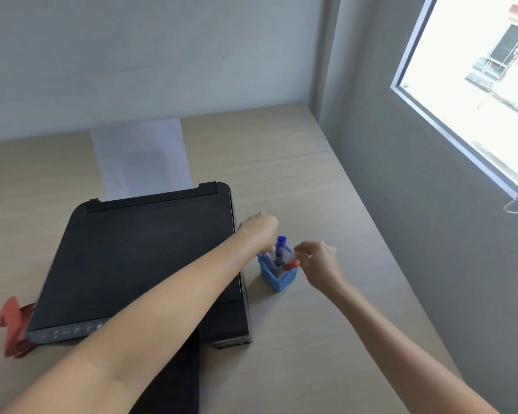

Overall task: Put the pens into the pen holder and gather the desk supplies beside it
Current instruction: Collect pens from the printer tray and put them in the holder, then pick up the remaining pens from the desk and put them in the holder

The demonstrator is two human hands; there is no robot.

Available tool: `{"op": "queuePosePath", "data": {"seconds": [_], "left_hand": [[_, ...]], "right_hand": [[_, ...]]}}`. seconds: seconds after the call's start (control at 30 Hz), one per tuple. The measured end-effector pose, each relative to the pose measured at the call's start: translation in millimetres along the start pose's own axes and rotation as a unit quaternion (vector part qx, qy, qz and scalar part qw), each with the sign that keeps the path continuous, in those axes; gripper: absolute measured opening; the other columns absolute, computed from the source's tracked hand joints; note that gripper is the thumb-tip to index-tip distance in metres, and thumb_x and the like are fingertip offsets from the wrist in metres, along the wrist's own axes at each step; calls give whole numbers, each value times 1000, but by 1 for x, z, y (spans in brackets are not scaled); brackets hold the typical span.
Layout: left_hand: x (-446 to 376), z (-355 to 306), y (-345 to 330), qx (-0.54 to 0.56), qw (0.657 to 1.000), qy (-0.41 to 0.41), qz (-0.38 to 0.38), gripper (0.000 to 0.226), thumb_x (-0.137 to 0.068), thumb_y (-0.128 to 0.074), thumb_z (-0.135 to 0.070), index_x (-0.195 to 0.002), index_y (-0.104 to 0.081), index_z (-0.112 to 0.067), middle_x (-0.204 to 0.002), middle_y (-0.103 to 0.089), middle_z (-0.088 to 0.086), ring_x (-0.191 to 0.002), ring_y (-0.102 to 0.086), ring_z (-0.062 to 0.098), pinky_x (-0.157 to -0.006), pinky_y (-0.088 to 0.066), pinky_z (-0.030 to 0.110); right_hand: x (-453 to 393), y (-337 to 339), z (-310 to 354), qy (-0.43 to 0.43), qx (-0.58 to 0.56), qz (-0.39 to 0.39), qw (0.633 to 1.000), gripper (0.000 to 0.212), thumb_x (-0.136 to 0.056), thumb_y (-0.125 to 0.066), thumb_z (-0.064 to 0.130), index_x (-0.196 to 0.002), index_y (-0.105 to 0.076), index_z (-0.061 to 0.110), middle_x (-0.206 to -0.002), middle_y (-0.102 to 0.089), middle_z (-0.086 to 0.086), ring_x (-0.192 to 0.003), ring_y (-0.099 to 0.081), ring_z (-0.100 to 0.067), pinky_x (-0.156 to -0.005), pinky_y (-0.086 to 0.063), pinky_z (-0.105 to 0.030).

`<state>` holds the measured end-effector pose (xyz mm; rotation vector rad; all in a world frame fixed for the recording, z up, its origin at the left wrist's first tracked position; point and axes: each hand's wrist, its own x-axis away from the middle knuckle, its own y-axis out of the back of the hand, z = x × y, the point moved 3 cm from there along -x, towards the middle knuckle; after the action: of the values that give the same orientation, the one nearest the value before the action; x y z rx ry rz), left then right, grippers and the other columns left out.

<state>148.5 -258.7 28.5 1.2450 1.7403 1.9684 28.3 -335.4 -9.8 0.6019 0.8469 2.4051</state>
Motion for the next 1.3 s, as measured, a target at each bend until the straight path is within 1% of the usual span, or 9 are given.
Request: {"op": "queuePosePath", "data": {"seconds": [0.07, 0.17, 0.23, 0.5, 0.67, 0.83, 0.97, 1.1, 1.3], "left_hand": [[11, 9, 5, 44, 999, 2, -19, 19, -85, -67, -19, -80, -56, -4, -75, -52, 9, -72, -51, 28, -63, -42, 32], [38, 31, 15, 141, 989, 4, -50, 19, -86, -66, -24, -87, -63, -5, -85, -62, 12, -76, -58, 28, -71, -50, 31], [61, 53, 23, 225, 971, 5, -79, 24, -86, -66, -25, -96, -68, -4, -92, -69, 11, -79, -64, 24, -79, -56, 32], [181, 183, 18, 449, 879, 95, -130, 16, -91, -61, -26, -96, -68, -12, -81, -67, -1, -65, -61, 10, -59, -47, 21], [273, 287, -57, 466, 858, 188, -111, 11, -94, -59, -21, -90, -63, -11, -72, -62, -1, -59, -55, 11, -51, -42, 20], [330, 347, -180, 417, 854, 308, -48, 15, -91, -53, -10, -76, -57, -9, -71, -56, 8, -62, -51, 18, -51, -39, 27], [338, 360, -267, 329, 859, 393, -5, 24, -93, -51, -16, -104, -67, -2, -108, -66, 20, -103, -63, 32, -88, -50, 34], [326, 364, -318, 295, 876, 381, 22, 38, -87, -53, -31, -115, -60, -7, -121, -59, 18, -113, -58, 35, -93, -51, 40], [310, 373, -322, 314, 871, 376, -31, 30, -98, -38, -12, -121, -54, 1, -123, -58, 23, -112, -59, 40, -92, -47, 43]], "right_hand": [[3, -2, 2, -5, 10, 0, 1000, 26, -88, -46, 3, -91, -71, -4, -91, -73, -21, -90, -64, -38, -71, -50, -36], [9, 1, 19, 12, 0, -27, 1000, 26, -89, -45, 5, -92, -71, -1, -90, -73, -18, -65, -65, -21, -58, -44, -15], [14, 1, 39, 42, -8, -39, 998, 25, -88, -47, 8, -90, -72, 4, -90, -73, -15, -68, -67, -27, -66, -50, -22], [50, -50, 155, 186, -9, 8, 982, 18, -85, -53, 15, -87, -71, 17, -75, -69, 3, -83, -69, -24, -90, -50, -38], [116, -127, 216, 269, -26, 108, 957, 17, -91, -54, 16, -98, -70, 19, -76, -70, 3, -73, -68, -11, -66, -48, -14], [178, -227, 233, 291, 23, 230, 928, 14, -90, -56, 15, -97, -68, 13, -81, -72, -2, -71, -68, -18, -71, -58, -30], [207, -301, 218, 232, 142, 312, 911, 19, -87, -53, 11, -87, -68, -1, -85, -70, -17, -73, -65, -28, -64, -53, -32], [222, -358, 191, 187, 248, 337, 889, 17, -87, -48, 8, -72, -54, 5, -79, -59, -16, -66, -54, -27, -57, -42, -22], [238, -390, 184, 123, 425, 387, 809, 37, -81, -55, 5, -52, -37, 19, -58, -35, 4, -52, -28, -12, -48, -24, -19]]}}
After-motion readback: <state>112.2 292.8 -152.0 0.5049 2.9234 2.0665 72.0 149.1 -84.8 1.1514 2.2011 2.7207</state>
